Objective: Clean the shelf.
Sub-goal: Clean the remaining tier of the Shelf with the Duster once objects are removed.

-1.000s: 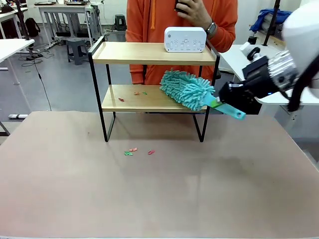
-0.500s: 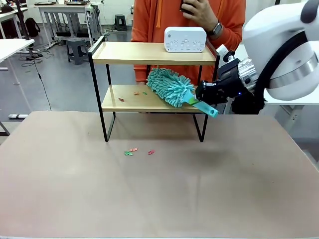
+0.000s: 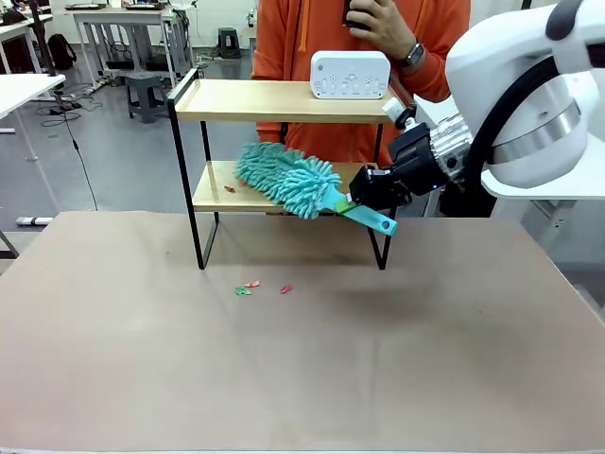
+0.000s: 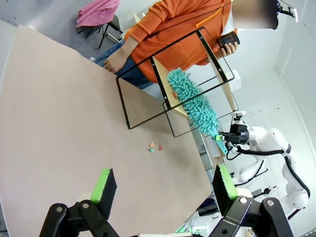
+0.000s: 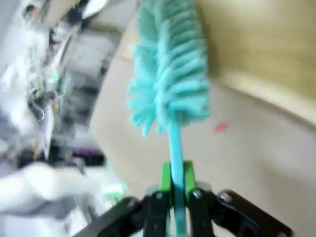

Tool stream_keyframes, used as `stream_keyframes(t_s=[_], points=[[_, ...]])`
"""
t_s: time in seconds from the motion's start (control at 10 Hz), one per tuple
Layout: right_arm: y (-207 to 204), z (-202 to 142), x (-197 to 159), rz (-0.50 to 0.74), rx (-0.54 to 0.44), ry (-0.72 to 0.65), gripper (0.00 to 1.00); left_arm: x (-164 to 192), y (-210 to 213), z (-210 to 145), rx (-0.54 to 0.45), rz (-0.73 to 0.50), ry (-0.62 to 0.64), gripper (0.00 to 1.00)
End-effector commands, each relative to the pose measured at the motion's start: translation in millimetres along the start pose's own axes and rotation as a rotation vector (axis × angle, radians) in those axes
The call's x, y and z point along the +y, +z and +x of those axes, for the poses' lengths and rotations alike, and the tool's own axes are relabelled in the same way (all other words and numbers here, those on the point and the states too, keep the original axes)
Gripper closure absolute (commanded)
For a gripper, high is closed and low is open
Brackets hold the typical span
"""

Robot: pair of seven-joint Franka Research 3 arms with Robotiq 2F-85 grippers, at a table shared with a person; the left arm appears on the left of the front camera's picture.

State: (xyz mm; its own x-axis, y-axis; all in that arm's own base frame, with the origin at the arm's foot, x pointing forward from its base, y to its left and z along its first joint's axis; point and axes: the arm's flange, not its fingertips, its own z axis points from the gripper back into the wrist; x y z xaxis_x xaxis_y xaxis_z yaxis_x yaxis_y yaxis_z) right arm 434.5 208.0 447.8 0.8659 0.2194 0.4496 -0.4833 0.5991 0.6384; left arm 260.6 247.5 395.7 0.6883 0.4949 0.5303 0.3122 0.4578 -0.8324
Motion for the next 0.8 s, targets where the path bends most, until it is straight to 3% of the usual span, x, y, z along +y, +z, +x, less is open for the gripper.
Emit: stream_keyframes(t_s=[0.0,0.2,0.3,0.7], points=[[13.4,9.5,-7.0,0.124,0.129,0.098,0.88,-1.8,-1.7,-0.5,-0.020,-0.017,-0.020,0.00],[28.2,-1.1,-8.2,0.116,0.316,0.248,0.88,-1.8,-1.7,-0.5,-0.020,-0.017,-0.020,0.00],[39.7,-9.1,-9.3,0.116,0.365,0.287,0.88,-1.8,-1.7,-0.5,-0.020,-0.017,-0.020,0.00],[75.1,-41.2,-23.6,0.295,0.338,0.298,0.88,-1.8,-1.7,-0.5,-0.020,-0.017,-0.020,0.00]])
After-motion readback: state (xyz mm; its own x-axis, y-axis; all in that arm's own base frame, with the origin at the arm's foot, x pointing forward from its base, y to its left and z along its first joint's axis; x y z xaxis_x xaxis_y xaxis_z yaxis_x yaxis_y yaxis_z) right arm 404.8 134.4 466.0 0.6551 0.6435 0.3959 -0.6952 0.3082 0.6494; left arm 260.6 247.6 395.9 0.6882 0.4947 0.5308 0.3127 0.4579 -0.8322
